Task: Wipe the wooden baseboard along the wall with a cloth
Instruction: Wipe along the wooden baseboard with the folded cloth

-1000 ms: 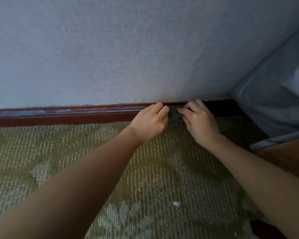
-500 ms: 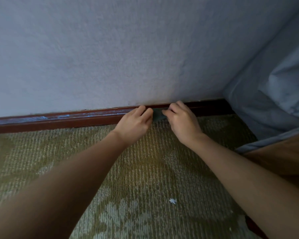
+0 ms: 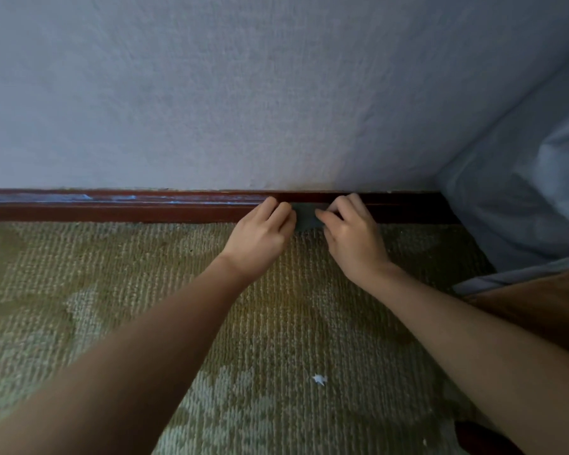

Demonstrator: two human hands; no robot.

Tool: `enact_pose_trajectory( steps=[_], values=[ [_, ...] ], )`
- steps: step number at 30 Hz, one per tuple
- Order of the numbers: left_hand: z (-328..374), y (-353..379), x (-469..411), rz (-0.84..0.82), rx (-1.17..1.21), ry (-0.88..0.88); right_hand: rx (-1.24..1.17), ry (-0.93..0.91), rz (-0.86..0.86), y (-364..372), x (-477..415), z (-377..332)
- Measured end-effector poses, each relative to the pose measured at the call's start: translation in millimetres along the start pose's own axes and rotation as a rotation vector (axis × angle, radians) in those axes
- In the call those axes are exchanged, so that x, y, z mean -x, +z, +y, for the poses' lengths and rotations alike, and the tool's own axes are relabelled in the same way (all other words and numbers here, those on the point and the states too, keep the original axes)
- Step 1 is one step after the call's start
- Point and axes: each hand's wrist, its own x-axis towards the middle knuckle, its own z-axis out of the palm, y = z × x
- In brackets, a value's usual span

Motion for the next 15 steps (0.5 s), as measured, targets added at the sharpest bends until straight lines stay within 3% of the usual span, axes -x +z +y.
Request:
enact_pose_trajectory(
  steps=[15],
  values=[
    [-20.3, 4.6, 2.4, 0.032, -0.011, 0.056, 0.001, 0.058, 0.075, 8.7, -10.8, -11.5]
  ],
)
